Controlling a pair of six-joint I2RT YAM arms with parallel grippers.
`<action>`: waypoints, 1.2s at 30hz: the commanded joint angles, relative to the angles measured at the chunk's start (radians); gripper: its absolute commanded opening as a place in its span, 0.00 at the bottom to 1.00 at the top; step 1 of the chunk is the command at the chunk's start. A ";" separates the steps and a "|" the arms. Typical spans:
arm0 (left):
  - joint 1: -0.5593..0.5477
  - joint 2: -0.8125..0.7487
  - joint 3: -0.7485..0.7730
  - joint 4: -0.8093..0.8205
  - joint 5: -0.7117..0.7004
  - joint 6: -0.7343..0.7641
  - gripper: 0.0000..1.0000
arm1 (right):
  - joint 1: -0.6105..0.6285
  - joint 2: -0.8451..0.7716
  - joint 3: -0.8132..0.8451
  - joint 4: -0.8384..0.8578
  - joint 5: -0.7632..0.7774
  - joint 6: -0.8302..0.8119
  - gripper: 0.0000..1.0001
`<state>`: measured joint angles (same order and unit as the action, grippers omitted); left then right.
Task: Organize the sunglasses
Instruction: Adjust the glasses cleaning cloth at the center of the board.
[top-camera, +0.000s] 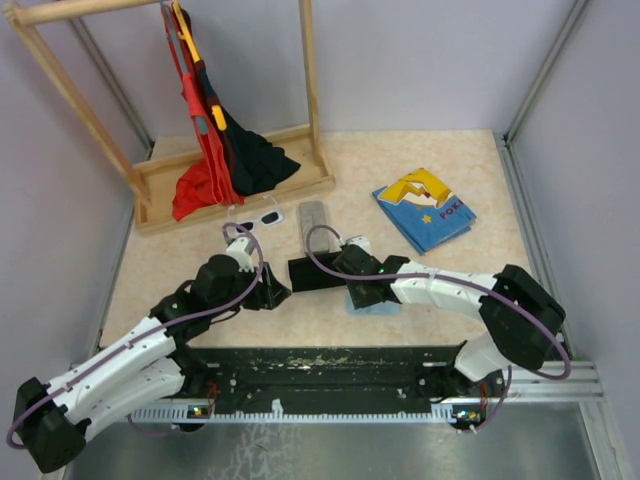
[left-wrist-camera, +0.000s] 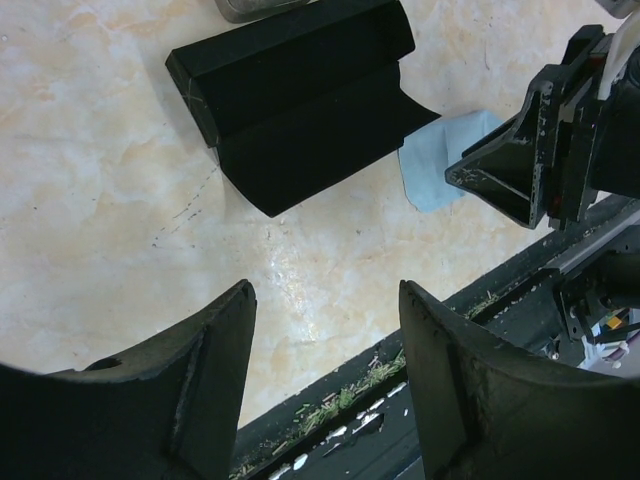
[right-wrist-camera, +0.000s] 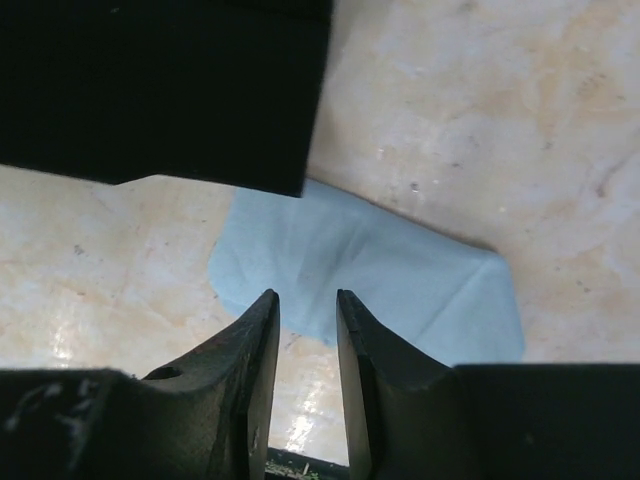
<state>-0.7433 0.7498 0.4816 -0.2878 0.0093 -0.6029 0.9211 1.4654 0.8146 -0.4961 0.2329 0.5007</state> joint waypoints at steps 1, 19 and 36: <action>0.005 0.002 -0.011 0.047 0.016 -0.003 0.65 | 0.009 -0.082 0.016 -0.075 0.195 0.159 0.32; -0.092 0.182 0.040 0.163 0.024 -0.003 0.61 | -0.165 -0.545 -0.338 -0.079 0.172 0.475 0.37; -0.111 0.186 0.016 0.313 0.122 0.108 0.62 | -0.295 -0.652 -0.518 0.184 -0.096 0.383 0.09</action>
<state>-0.8494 0.9344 0.4919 -0.0902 0.0624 -0.5629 0.6334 0.8749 0.3199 -0.3904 0.1913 0.9108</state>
